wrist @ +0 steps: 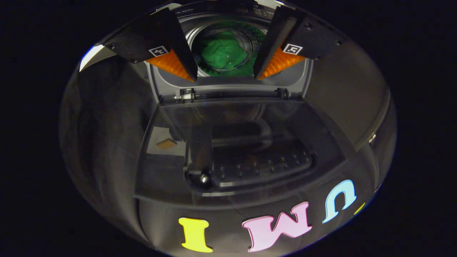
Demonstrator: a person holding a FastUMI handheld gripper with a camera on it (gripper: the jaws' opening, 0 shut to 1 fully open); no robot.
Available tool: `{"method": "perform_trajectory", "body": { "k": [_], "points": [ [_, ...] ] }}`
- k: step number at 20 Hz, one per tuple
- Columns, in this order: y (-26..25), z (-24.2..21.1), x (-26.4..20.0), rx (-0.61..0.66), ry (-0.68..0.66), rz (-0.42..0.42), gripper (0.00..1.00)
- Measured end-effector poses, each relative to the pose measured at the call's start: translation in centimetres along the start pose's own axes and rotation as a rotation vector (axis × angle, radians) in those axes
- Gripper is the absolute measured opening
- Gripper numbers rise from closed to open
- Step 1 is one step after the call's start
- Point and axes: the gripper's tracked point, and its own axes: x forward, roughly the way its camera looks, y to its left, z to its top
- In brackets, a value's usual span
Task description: Put the clothes into the washing machine and then close the washing machine lid.
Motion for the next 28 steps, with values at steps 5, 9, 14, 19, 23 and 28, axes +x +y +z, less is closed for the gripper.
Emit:
{"method": "perform_trajectory", "body": {
  "k": [5,9,14,19,23,28],
  "points": [
    [3.2,9.1,-5.0,-0.087,-0.233,0.096,0.99],
    [5.9,16.1,-5.8,-0.089,-0.368,0.142,0.99],
    [5.0,18.2,2.4,-0.128,-0.264,0.061,0.99],
    [4.3,17.9,5.4,-0.083,-0.168,0.069,1.00],
    [4.4,17.3,5.1,-0.089,-0.170,0.068,1.00],
    [4.4,15.8,3.0,-0.096,-0.161,0.060,1.00]
  ]
}}
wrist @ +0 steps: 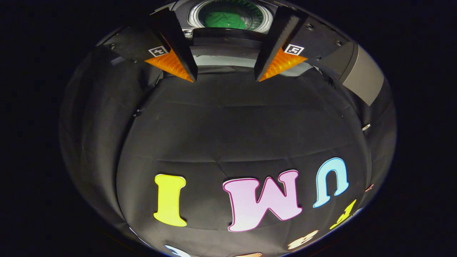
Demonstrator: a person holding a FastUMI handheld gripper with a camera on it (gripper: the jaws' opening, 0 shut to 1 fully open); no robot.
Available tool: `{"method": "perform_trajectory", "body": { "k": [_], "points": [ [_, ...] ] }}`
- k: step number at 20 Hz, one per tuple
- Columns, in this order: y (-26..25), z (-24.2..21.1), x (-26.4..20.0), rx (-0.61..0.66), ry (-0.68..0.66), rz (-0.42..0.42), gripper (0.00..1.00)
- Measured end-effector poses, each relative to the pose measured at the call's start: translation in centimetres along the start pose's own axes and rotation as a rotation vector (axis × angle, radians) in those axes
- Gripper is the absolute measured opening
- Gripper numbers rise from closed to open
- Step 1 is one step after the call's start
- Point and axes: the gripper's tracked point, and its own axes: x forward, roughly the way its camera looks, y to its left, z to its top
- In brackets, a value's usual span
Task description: Put the clothes into the washing machine and then close the washing machine lid.
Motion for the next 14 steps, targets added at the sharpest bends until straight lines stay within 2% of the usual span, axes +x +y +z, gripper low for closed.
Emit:
{"method": "perform_trajectory", "body": {
  "k": [5,14],
  "points": [
    [0.1,-1.4,-1.9,-0.012,0.008,-0.022,1.00],
    [0.7,-4.6,-5.5,-0.023,0.068,-0.011,1.00]
  ]
}}
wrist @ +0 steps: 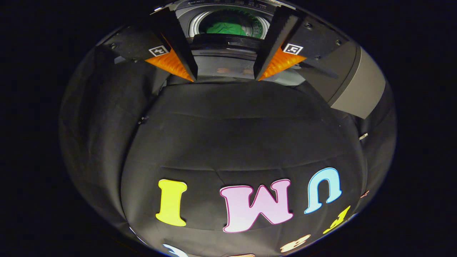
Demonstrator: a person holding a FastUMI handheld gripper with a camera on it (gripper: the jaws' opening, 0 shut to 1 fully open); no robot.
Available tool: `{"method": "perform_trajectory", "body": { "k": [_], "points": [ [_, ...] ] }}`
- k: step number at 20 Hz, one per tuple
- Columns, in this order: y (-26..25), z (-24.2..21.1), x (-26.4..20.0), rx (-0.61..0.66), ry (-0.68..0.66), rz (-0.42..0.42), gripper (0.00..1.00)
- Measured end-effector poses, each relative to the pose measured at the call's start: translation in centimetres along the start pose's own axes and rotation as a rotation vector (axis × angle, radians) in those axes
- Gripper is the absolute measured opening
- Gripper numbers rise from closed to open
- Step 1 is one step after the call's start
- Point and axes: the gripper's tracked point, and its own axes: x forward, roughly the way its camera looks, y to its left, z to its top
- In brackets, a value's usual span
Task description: Put the clothes into the washing machine and then close the washing machine lid.
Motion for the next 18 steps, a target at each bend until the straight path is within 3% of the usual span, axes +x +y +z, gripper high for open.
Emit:
{"method": "perform_trajectory", "body": {
  "k": [7,12,18],
  "points": [
    [1.6,-3.3,-1.5,0.008,0.121,0.075,1.00],
    [4.0,-8.9,-4.3,-0.051,0.221,0.146,0.99],
    [4.6,-1.4,-4.3,-0.002,0.006,0.130,0.99]
  ]
}}
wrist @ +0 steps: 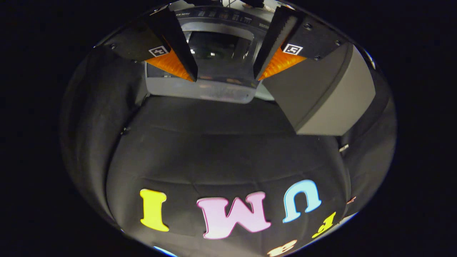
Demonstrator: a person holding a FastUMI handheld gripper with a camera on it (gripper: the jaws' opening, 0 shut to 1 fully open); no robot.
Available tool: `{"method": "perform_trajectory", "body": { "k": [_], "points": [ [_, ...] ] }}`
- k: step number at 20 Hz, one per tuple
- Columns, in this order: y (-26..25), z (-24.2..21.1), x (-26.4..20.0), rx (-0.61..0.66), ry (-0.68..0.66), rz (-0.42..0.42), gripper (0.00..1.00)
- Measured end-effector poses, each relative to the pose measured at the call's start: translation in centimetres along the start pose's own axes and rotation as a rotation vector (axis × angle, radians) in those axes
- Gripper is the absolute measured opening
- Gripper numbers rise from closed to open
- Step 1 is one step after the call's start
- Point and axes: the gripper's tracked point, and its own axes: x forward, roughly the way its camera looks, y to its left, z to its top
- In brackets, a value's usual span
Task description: Put the clothes into the washing machine and then close the washing machine lid.
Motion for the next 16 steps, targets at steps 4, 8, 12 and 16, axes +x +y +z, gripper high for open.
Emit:
{"method": "perform_trajectory", "body": {
  "k": [4,8,12,16],
  "points": [
    [0.5,6.5,-1.7,-0.004,-0.241,-0.035,0.99],
    [4.4,10.0,-4.0,-0.106,-0.383,-0.004,0.99],
    [7.8,13.4,-6.1,-0.112,-0.480,-0.031,0.99],
    [12.4,16.0,-10.0,-0.047,-0.608,-0.075,0.99]
  ]
}}
